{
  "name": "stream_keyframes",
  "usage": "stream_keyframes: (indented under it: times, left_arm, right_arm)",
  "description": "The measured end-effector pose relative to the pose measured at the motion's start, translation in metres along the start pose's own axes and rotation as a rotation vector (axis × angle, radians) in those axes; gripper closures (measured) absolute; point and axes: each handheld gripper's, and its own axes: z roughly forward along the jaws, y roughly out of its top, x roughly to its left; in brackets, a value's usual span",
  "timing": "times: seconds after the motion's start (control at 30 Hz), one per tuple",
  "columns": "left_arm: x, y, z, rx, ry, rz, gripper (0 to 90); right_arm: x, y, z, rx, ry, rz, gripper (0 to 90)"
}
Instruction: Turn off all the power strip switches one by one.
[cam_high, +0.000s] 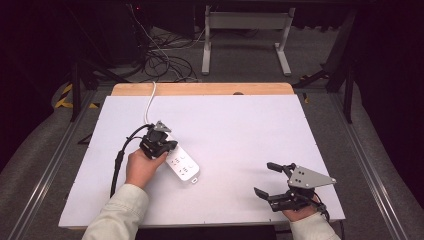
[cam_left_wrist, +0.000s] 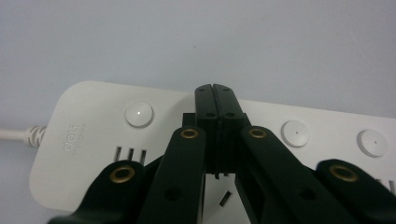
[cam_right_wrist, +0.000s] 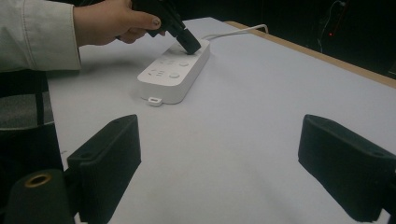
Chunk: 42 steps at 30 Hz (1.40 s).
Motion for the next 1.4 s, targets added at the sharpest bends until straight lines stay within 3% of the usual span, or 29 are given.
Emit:
stream_keyframes:
  times: [0.1, 0.5, 0.9, 1.0, 1.03, 1.07, 1.1, 1.2, 1.27, 1.4]
  left_arm:
    - [0.001, -0.002, 0.000, -0.011, -0.006, 0.011, 90.0]
    - [-0.009, 0.000, 0.002, -0.010, 0.036, 0.045, 90.0]
    - [-0.013, 0.001, 0.003, 0.003, 0.064, 0.043, 90.0]
    - [-0.011, -0.001, 0.002, -0.010, 0.056, 0.036, 90.0]
    - [-0.012, 0.000, -0.003, -0.023, 0.082, 0.042, 90.0]
    - [-0.013, -0.001, -0.008, -0.053, 0.078, 0.039, 90.0]
    - [-0.013, -0.001, -0.008, -0.053, 0.078, 0.039, 90.0]
    - [-0.007, -0.001, -0.022, -0.136, 0.029, -0.015, 90.0]
    - [-0.005, -0.001, -0.029, -0.170, 0.026, -0.024, 90.0]
    - [-0.006, 0.001, -0.032, -0.166, 0.040, -0.005, 90.0]
  right_arm:
    - [0.000, 0.000, 0.000, 0.001, 0.002, 0.002, 13.5]
    - [0.001, 0.000, 0.001, -0.003, 0.007, -0.001, 13.5]
    - [0.001, 0.000, 0.000, -0.006, 0.009, 0.000, 13.5]
    - [0.001, 0.000, 0.000, -0.006, 0.009, -0.002, 13.5]
    - [0.001, 0.000, 0.000, -0.007, 0.009, -0.004, 13.5]
    - [0.000, 0.000, -0.001, -0.009, 0.007, 0.002, 13.5]
    - [0.000, 0.000, -0.001, -0.009, 0.006, 0.002, 13.5]
    - [-0.001, 0.000, 0.000, -0.008, 0.008, 0.004, 13.5]
    - [-0.001, 0.000, 0.000, -0.008, 0.008, 0.005, 13.5]
    - [-0.001, 0.000, 0.000, -0.007, 0.010, 0.006, 13.5]
